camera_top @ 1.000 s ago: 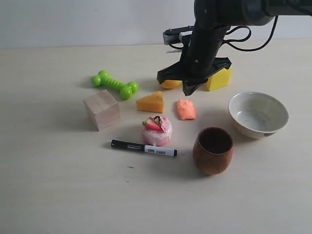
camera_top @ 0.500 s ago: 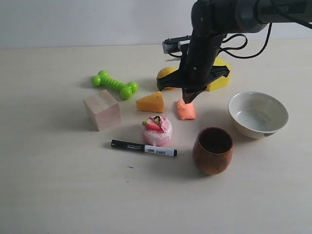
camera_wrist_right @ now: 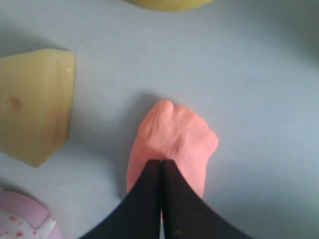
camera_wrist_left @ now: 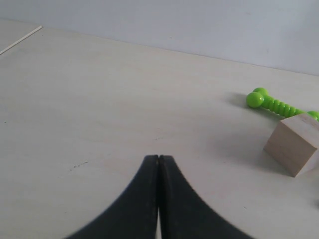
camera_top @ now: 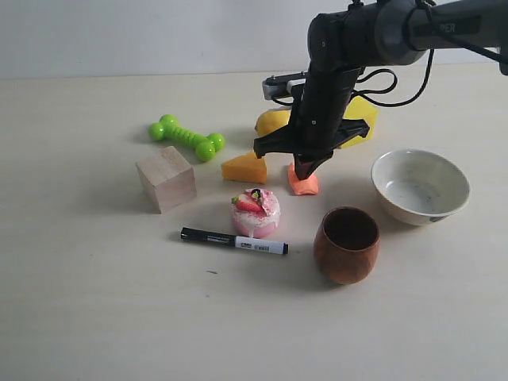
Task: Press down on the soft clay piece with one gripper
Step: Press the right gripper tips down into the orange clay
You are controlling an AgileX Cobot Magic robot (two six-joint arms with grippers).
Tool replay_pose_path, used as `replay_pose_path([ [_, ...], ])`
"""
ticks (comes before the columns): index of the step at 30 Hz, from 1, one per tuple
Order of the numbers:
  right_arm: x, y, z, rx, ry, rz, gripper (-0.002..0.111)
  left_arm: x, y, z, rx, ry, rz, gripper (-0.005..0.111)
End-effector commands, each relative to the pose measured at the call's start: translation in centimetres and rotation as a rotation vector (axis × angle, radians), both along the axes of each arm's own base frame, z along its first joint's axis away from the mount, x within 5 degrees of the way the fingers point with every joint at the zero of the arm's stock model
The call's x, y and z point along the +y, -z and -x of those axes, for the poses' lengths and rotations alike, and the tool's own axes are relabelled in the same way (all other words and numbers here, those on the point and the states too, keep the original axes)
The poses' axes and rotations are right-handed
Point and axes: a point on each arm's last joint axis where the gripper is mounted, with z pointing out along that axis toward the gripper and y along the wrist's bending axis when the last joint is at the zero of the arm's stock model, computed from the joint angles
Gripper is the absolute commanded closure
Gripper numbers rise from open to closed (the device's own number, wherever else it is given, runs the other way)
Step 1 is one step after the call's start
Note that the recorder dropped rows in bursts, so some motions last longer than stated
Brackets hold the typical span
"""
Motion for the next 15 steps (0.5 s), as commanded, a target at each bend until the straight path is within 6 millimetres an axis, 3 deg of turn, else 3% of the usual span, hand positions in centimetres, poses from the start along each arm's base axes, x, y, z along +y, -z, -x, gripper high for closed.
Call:
replay_pose_path([
  [1,-0.1,1.0,0.0,0.027,-0.006,0.014,0.108,0.0,-0.2,0.0,-0.018,-0.002,0.002,0.107],
  [15,0.0,3.9,0.4,0.109,0.003,0.024,0.108,0.0,-0.2,0.0,-0.018,-0.002,0.002,0.107],
])
